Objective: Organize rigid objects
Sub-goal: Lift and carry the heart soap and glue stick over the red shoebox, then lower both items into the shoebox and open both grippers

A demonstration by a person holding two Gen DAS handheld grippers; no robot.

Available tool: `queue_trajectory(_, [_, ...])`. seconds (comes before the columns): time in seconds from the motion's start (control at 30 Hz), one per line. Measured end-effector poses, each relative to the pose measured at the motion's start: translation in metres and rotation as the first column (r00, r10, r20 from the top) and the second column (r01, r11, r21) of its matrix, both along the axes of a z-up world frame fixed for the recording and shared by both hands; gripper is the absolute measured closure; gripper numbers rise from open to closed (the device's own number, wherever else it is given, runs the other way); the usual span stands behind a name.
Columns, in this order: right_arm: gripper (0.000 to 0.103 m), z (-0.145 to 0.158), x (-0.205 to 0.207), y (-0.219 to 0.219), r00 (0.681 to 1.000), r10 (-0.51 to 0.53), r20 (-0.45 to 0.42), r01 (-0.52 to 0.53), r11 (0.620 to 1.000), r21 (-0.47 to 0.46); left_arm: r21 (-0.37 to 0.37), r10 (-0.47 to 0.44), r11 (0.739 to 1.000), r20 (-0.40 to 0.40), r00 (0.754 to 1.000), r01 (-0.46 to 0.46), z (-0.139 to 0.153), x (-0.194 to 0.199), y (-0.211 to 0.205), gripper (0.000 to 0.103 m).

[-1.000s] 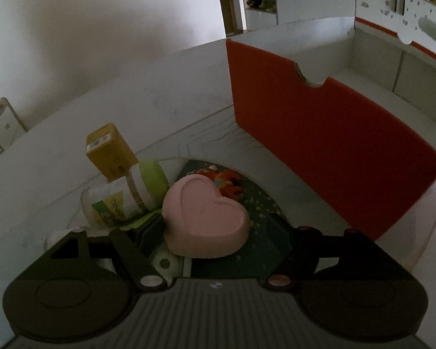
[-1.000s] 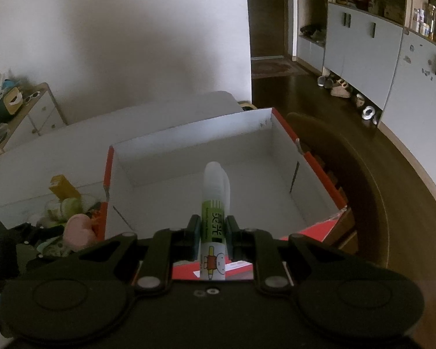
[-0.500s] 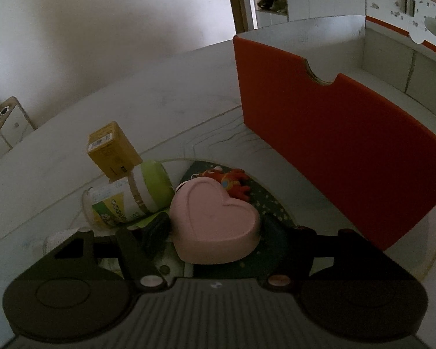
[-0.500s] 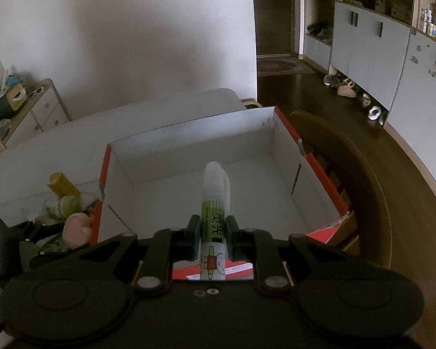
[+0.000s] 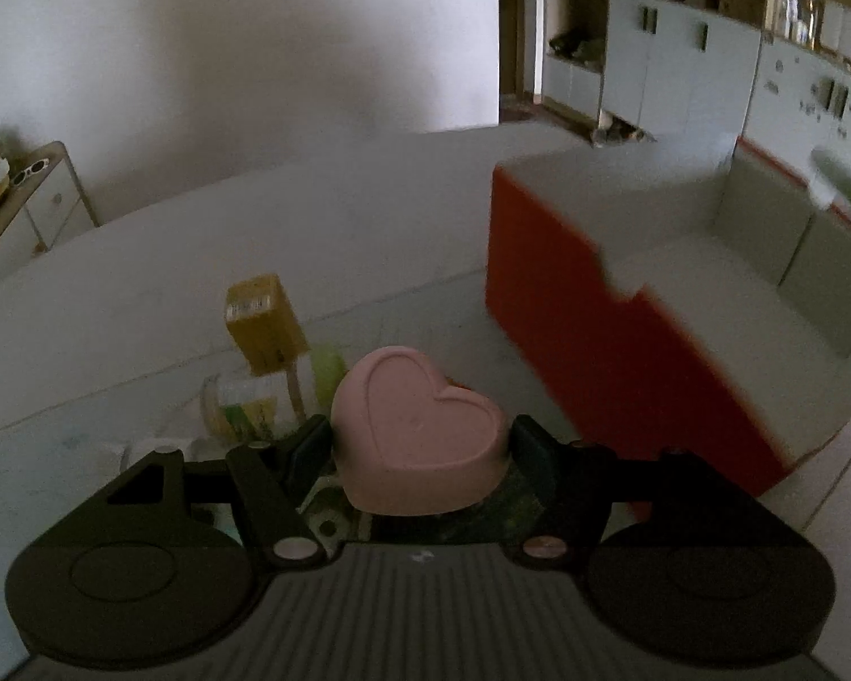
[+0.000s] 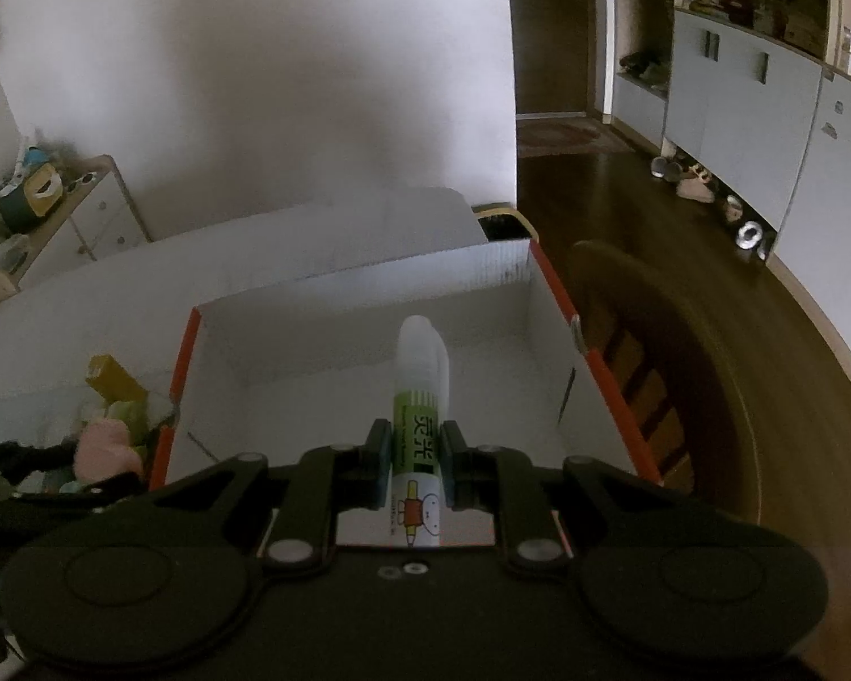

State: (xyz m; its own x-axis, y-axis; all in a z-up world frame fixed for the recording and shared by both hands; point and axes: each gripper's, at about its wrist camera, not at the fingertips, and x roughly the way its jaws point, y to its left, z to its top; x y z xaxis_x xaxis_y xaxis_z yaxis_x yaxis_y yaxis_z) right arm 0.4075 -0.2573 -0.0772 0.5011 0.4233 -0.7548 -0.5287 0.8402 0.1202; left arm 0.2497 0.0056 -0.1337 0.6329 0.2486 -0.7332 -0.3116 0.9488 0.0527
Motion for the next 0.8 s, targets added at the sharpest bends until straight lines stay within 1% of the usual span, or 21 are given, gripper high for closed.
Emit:
queue_trajectory(0.1, [0.086, 0.003, 0.009, -0.001, 1.000, 0.014, 0.008, -0.014, 1.000, 0.010, -0.018, -0.007, 1.000, 0.035, 0.999, 0.008, 0.025, 0.006, -0.011, 0.033])
queue_trajectory(0.23, [0.086, 0.005, 0.024, -0.002, 1.000, 0.025, 0.010, -0.025, 0.999, 0.028, -0.026, -0.031, 0.999, 0.078, 0.996, 0.033, 0.055, 0.027, -0.032, 0.033])
queue_trajectory(0.3, [0.086, 0.004, 0.030, -0.003, 0.999, 0.032, 0.008, -0.032, 0.999, 0.033, -0.038, -0.043, 0.998, 0.092, 0.995, 0.047, 0.065, 0.040, -0.042, 0.033])
queue_trajectory(0.4, [0.086, 0.002, 0.035, -0.005, 0.999, 0.040, 0.007, -0.041, 0.998, 0.037, -0.064, -0.066, 0.995, 0.095, 0.993, 0.072, 0.073, 0.063, -0.057, 0.033])
queue_trajectory(0.53, [0.086, -0.005, 0.043, -0.005, 0.999, 0.053, 0.000, -0.053, 0.998, 0.030, -0.092, -0.082, 0.992, 0.057, 0.995, 0.087, 0.067, 0.096, -0.071, 0.033])
queue_trajectory(0.7, [0.086, -0.023, 0.050, -0.002, 0.995, 0.093, -0.023, -0.093, 0.996, -0.010, -0.167, -0.071, 0.984, -0.025, 0.997, 0.066, 0.041, 0.141, -0.077, 0.033])
queue_trajectory(0.8, [0.086, -0.037, 0.054, 0.002, 0.994, 0.104, -0.029, -0.105, 0.993, -0.046, -0.200, -0.057, 0.979, -0.070, 0.996, 0.042, 0.025, 0.157, -0.081, 0.033])
